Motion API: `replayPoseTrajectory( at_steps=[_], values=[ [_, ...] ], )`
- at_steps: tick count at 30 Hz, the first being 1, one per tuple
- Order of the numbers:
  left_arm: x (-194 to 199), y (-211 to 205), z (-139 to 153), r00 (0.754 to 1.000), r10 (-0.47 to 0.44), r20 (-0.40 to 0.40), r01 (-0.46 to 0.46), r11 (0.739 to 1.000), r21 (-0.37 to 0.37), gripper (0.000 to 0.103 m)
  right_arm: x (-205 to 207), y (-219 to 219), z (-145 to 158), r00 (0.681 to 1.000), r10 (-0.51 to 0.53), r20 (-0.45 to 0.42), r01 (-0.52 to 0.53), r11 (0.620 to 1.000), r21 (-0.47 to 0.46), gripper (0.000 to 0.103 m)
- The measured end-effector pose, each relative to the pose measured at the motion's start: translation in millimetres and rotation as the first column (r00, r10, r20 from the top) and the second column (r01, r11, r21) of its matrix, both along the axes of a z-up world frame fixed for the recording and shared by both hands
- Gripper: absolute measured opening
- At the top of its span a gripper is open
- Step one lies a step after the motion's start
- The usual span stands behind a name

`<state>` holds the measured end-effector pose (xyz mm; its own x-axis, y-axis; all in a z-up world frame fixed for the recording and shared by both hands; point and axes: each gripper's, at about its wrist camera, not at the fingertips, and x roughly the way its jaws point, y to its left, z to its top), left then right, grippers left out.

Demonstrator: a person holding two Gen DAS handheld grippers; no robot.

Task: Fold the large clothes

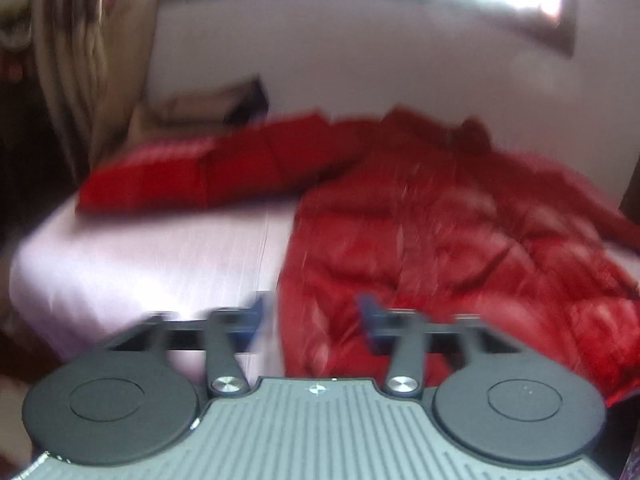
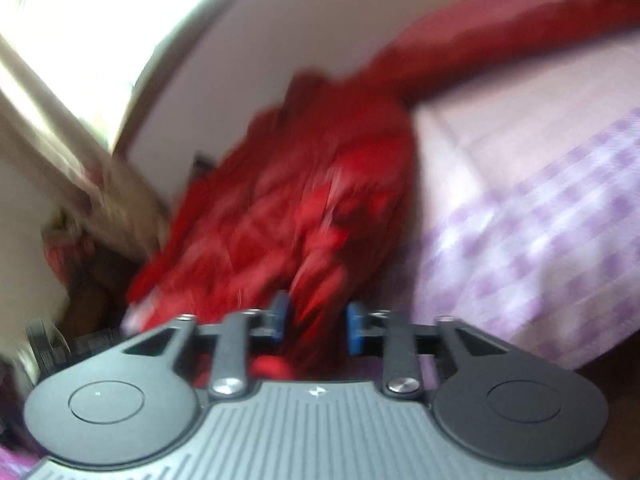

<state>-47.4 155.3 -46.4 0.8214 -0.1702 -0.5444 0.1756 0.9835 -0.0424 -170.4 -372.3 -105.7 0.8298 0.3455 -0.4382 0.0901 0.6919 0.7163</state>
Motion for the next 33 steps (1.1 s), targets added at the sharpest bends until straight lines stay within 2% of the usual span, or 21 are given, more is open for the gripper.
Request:
replayPoseTrajectory(
  at_steps=[1, 2, 5, 7, 9, 12, 16, 18, 20, 24, 25, 26, 28, 31, 33],
  values=[
    [-2.3, -3.0, 6.7, 0.999, -0.005, 0.034, 0.005, 1.0, -0.019, 0.094, -2.2, -14.0, 4.6, 0.998, -0.058, 0.03, 0.057, 0.998, 0.013, 0.074],
    [-2.5, -5.9, 12.5, 0.997, -0.005, 0.076, 0.009, 0.999, -0.045, 0.097, -2.3, -32.4, 9.4, 0.99, -0.128, 0.059, 0.127, 0.992, 0.028, 0.076],
    [10.6, -30.4, 25.2, 0.988, -0.011, 0.156, 0.021, 0.998, -0.063, 0.101, 10.0, -83.8, 14.5, 0.96, -0.268, 0.08, 0.264, 0.962, 0.064, 0.076],
    [26.4, -45.7, 27.0, 0.987, -0.012, 0.163, 0.025, 0.997, -0.077, 0.101, 21.8, -119.0, 7.5, 0.936, -0.345, 0.066, 0.334, 0.933, 0.136, 0.076],
    [48.2, -63.2, 24.7, 0.986, -0.006, 0.167, 0.022, 0.995, -0.095, 0.102, 33.8, -154.5, -3.5, 0.898, -0.439, 0.036, 0.426, 0.885, 0.186, 0.076],
    [84.8, -83.1, 17.2, 0.989, -0.001, 0.148, 0.016, 0.995, -0.097, 0.102, 46.0, -196.4, -19.6, 0.834, -0.551, -0.035, 0.547, 0.814, 0.198, 0.076],
    [125.1, -107.7, -0.9, 0.988, 0.012, 0.152, -0.006, 0.999, -0.036, 0.102, 62.2, -235.4, -36.9, 0.767, -0.635, -0.091, 0.64, 0.749, 0.171, 0.076],
    [137.6, -114.2, -13.4, 0.989, 0.029, 0.148, -0.031, 0.999, 0.013, 0.102, 68.3, -254.1, -47.0, 0.753, -0.651, -0.093, 0.655, 0.73, 0.194, 0.076],
    [152.5, -117.2, -26.7, 0.994, 0.015, 0.106, -0.019, 0.999, 0.028, 0.102, 78.0, -266.6, -51.4, 0.726, -0.681, -0.095, 0.685, 0.706, 0.177, 0.075],
    [167.2, -112.8, -54.4, 1.0, 0.026, 0.012, -0.027, 0.999, 0.029, 0.102, 97.2, -280.8, -54.2, 0.715, -0.695, -0.075, 0.698, 0.701, 0.148, 0.073],
    [167.4, -110.6, -57.2, 1.0, 0.03, 0.0, -0.03, 0.999, 0.018, 0.102, 102.5, -281.3, -54.6, 0.714, -0.696, -0.075, 0.699, 0.704, 0.124, 0.067],
    [167.5, -108.1, -57.8, 0.999, 0.037, 0.002, -0.037, 0.999, 0.009, 0.102, 109.6, -283.3, -56.2, 0.717, -0.691, -0.09, 0.697, 0.711, 0.094, 0.044],
    [166.6, -107.4, -58.4, 0.999, 0.051, 0.006, -0.052, 0.999, 0.018, 0.103, 121.3, -291.0, -63.9, 0.73, -0.669, -0.142, 0.682, 0.728, 0.074, 0.015],
    [167.2, -110.5, -61.0, 0.998, 0.063, 0.006, -0.063, 0.997, 0.033, 0.103, 130.6, -285.3, -51.4, 0.728, -0.677, -0.109, 0.684, 0.728, 0.05, 0.009],
    [166.8, -111.6, -62.0, 0.997, 0.073, 0.011, -0.073, 0.997, 0.04, 0.103, 136.2, -272.0, -30.7, 0.75, -0.66, -0.041, 0.662, 0.747, 0.071, 0.009]
  ],
)
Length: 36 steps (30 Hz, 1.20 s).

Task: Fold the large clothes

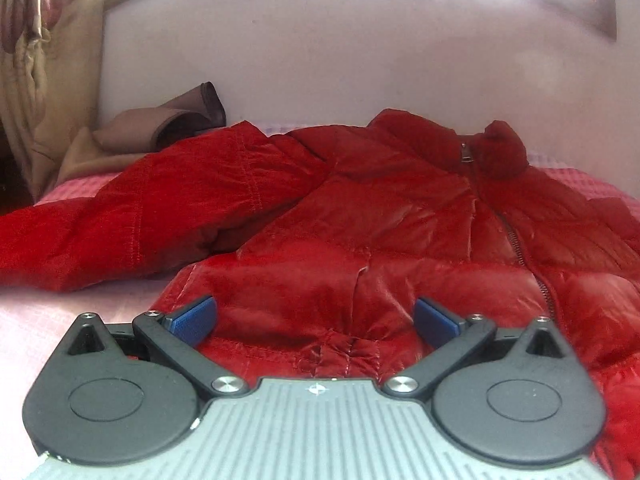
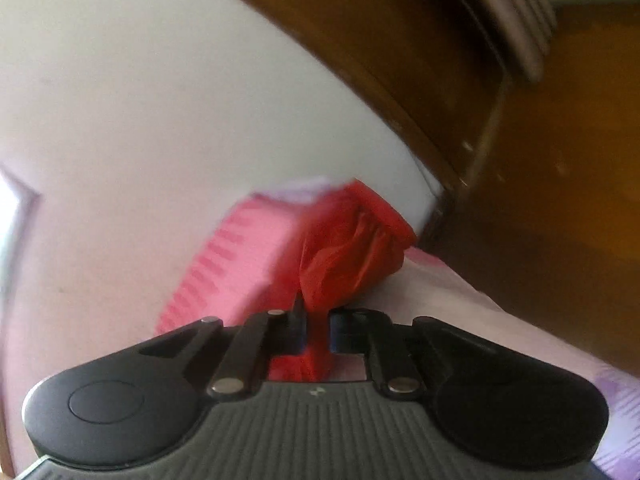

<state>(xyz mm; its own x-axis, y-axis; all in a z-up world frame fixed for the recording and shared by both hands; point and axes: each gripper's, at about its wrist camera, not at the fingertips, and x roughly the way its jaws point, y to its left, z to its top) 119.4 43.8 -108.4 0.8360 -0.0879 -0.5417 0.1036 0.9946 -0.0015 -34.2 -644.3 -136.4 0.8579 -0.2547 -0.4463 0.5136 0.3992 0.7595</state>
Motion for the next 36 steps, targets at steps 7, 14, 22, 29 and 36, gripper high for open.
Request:
replayPoseTrajectory(
  at_steps=[7, 14, 22, 29, 36],
  values=[
    [0.7, 0.9, 0.7, 0.999, 0.033, -0.016, -0.033, 0.999, -0.006, 0.103, 62.7, 81.9, 89.9, 0.965, 0.233, 0.122, -0.214, 0.965, -0.149, 0.009],
    [3.4, 12.7, 0.3, 0.998, 0.053, -0.042, -0.056, 0.996, -0.07, 0.103, 136.7, 192.6, 131.3, 0.863, 0.462, 0.204, -0.424, 0.882, -0.204, 0.009],
    [4.4, 21.5, -1.2, 0.996, 0.068, -0.058, -0.074, 0.99, -0.121, 0.103, 214.3, 335.5, 112.5, 0.721, 0.685, 0.108, -0.657, 0.725, -0.206, 0.009],
    [4.0, 28.3, -2.1, 0.995, 0.076, -0.066, -0.086, 0.982, -0.171, 0.103, 258.6, 415.2, 58.2, 0.628, 0.778, -0.018, -0.769, 0.617, -0.166, 0.009],
    [4.0, 30.6, -2.5, 0.995, 0.075, -0.066, -0.087, 0.975, -0.202, 0.103, 255.8, 469.2, 46.6, 0.565, 0.82, -0.095, -0.821, 0.546, -0.168, 0.009]
  ],
)
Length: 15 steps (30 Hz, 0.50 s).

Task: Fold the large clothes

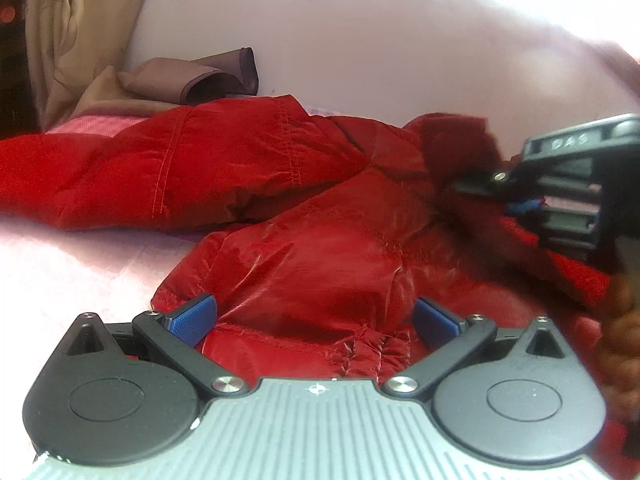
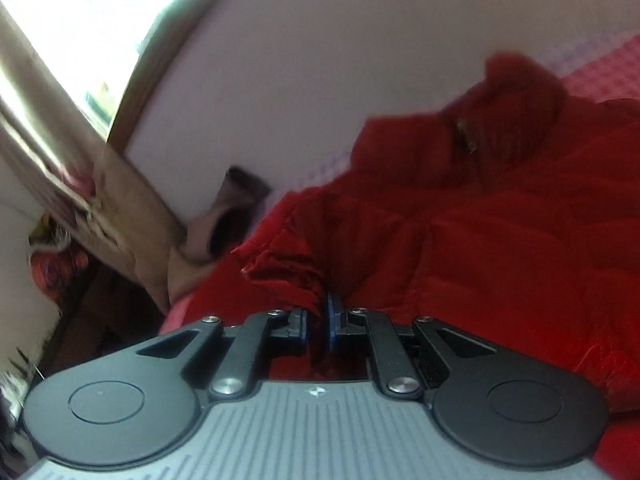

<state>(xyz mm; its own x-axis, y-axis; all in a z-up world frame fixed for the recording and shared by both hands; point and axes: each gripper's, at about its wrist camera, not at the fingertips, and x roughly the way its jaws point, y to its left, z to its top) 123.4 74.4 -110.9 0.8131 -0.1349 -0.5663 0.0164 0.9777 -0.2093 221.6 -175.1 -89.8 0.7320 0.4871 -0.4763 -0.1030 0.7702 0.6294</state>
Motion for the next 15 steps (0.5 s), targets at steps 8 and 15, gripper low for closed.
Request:
replayPoseTrajectory(
  at_steps=[8, 15],
  values=[
    [-0.3, 1.1, -0.3, 1.0, 0.003, 0.004, -0.003, 1.0, -0.017, 0.103, 0.0, 20.9, -5.3, 1.0, 0.01, 0.005, -0.009, 0.996, -0.094, 0.012],
    [-0.7, 6.2, -0.5, 1.0, 0.0, 0.006, 0.001, 0.999, -0.05, 0.103, -6.4, 25.0, -2.0, 0.997, 0.078, -0.018, -0.08, 0.98, -0.181, 0.02]
  ],
)
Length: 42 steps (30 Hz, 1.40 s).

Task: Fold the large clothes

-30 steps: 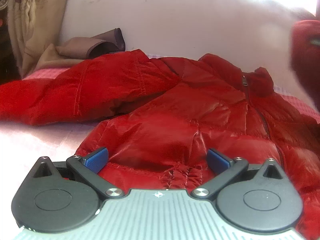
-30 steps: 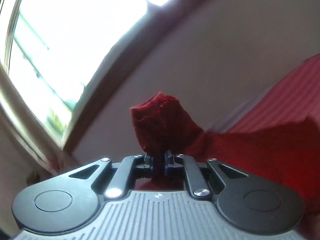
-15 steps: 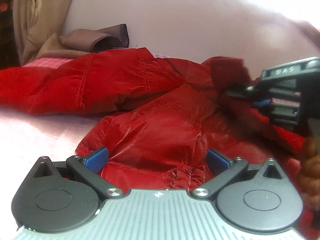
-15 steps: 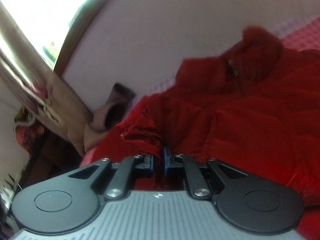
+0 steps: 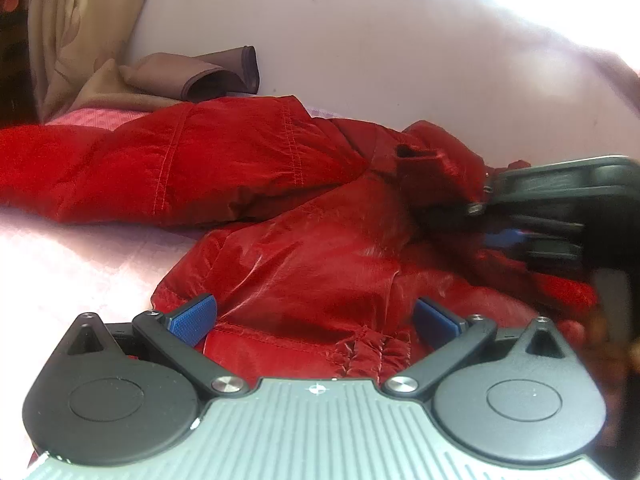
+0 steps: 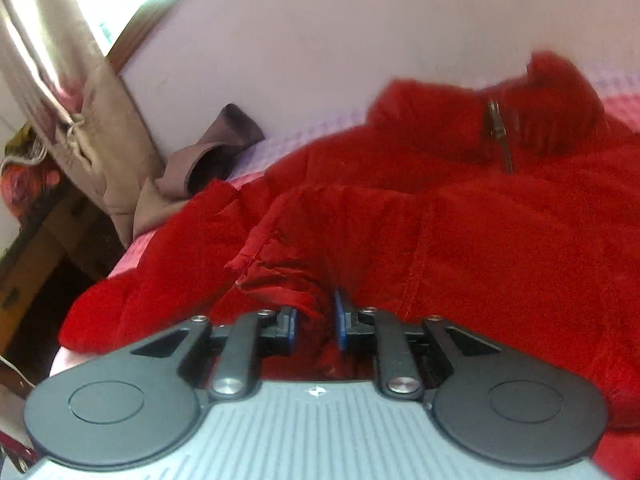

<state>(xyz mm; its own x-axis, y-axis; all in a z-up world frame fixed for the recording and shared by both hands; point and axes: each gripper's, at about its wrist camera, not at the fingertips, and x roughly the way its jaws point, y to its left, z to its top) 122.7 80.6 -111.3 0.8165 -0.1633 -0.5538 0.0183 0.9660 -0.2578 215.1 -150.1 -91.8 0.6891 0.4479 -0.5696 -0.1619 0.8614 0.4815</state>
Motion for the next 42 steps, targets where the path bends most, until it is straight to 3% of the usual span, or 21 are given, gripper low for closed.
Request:
replayPoseTrajectory(
  at_steps=[3, 4, 5, 7, 10, 14, 18, 20, 23, 26, 27, 28, 30, 33, 37, 42],
  values=[
    [-1.7, 14.5, 3.5, 1.0, -0.008, 0.003, 0.008, 0.997, -0.075, 0.103, -20.4, -20.5, 11.5, 1.0, -0.014, 0.019, 0.012, 0.995, 0.1, 0.031],
    [-2.4, 22.7, 5.0, 1.0, 0.0, -0.004, -0.001, 0.994, -0.109, 0.103, -27.4, -24.5, 15.5, 0.999, -0.02, 0.031, 0.016, 0.993, 0.119, 0.054],
    [-4.0, 33.3, 6.3, 1.0, 0.014, -0.014, -0.016, 0.989, -0.147, 0.103, -39.3, -31.2, 19.7, 0.998, -0.023, 0.052, 0.015, 0.989, 0.145, 0.084],
    [-8.3, 57.7, 8.3, 0.998, 0.059, -0.032, -0.064, 0.976, -0.208, 0.103, -63.9, -41.5, 27.5, 0.993, -0.005, 0.12, -0.02, 0.979, 0.2, 0.097],
    [-12.2, 97.0, 13.7, 0.991, 0.121, -0.065, -0.133, 0.966, -0.222, 0.102, -87.9, -46.5, 36.2, 0.986, 0.058, 0.156, -0.09, 0.974, 0.207, 0.096],
    [-12.8, 160.1, 16.9, 0.968, 0.222, -0.115, -0.239, 0.956, -0.169, 0.098, -118.3, -47.0, 39.0, 0.98, 0.088, 0.177, -0.118, 0.979, 0.165, 0.096],
    [-7.6, 233.6, 7.9, 0.927, 0.324, -0.192, -0.36, 0.912, -0.199, 0.091, -145.8, -43.2, 35.4, 0.975, 0.123, 0.185, -0.147, 0.981, 0.125, 0.096],
    [-4.8, 265.8, 7.0, 0.92, 0.344, -0.185, -0.383, 0.89, -0.249, 0.088, -159.4, -43.0, 31.3, 0.975, 0.133, 0.177, -0.156, 0.98, 0.122, 0.096],
    [7.4, 296.1, 7.1, 0.904, 0.383, -0.189, -0.422, 0.872, -0.247, 0.09, -176.4, -46.1, 29.4, 0.977, 0.135, 0.167, -0.159, 0.978, 0.135, 0.096],
    [21.9, 308.8, 7.9, 0.905, 0.389, -0.173, -0.423, 0.868, -0.262, 0.088, -195.5, -52.6, 32.4, 0.978, 0.121, 0.168, -0.146, 0.978, 0.146, 0.096],
    [27.4, 309.1, 9.0, 0.902, 0.399, -0.163, -0.429, 0.867, -0.252, 0.082, -202.9, -55.5, 34.4, 0.978, 0.115, 0.172, -0.141, 0.979, 0.148, 0.096],
    [33.7, 308.0, 10.0, 0.901, 0.408, -0.151, -0.433, 0.872, -0.227, 0.058, -209.5, -58.5, 36.6, 0.979, 0.107, 0.176, -0.134, 0.98, 0.148, 0.096],
    [46.6, 306.0, 8.1, 0.896, 0.415, -0.16, -0.44, 0.881, -0.173, 0.029, -223.6, -65.9, 41.7, 0.98, 0.089, 0.18, -0.115, 0.983, 0.141, 0.096],
    [48.0, 311.7, 11.1, 0.891, 0.429, -0.148, -0.452, 0.867, -0.207, 0.009, -245.8, -80.6, 51.4, 0.979, 0.049, 0.198, -0.075, 0.989, 0.127, 0.096],
    [37.4, 303.7, 48.0, 0.893, 0.441, -0.087, -0.448, 0.86, -0.245, 0.007, -274.7, -110.9, 70.8, 0.97, -0.029, 0.24, -0.003, 0.991, 0.133, 0.096],
    [9.3, 244.5, 127.7, 0.925, 0.363, 0.112, -0.336, 0.919, -0.205, 0.007, -305.5, -154.3, 96.5, 0.931, -0.148, 0.333, 0.141, 0.989, 0.045, 0.097]
  ],
)
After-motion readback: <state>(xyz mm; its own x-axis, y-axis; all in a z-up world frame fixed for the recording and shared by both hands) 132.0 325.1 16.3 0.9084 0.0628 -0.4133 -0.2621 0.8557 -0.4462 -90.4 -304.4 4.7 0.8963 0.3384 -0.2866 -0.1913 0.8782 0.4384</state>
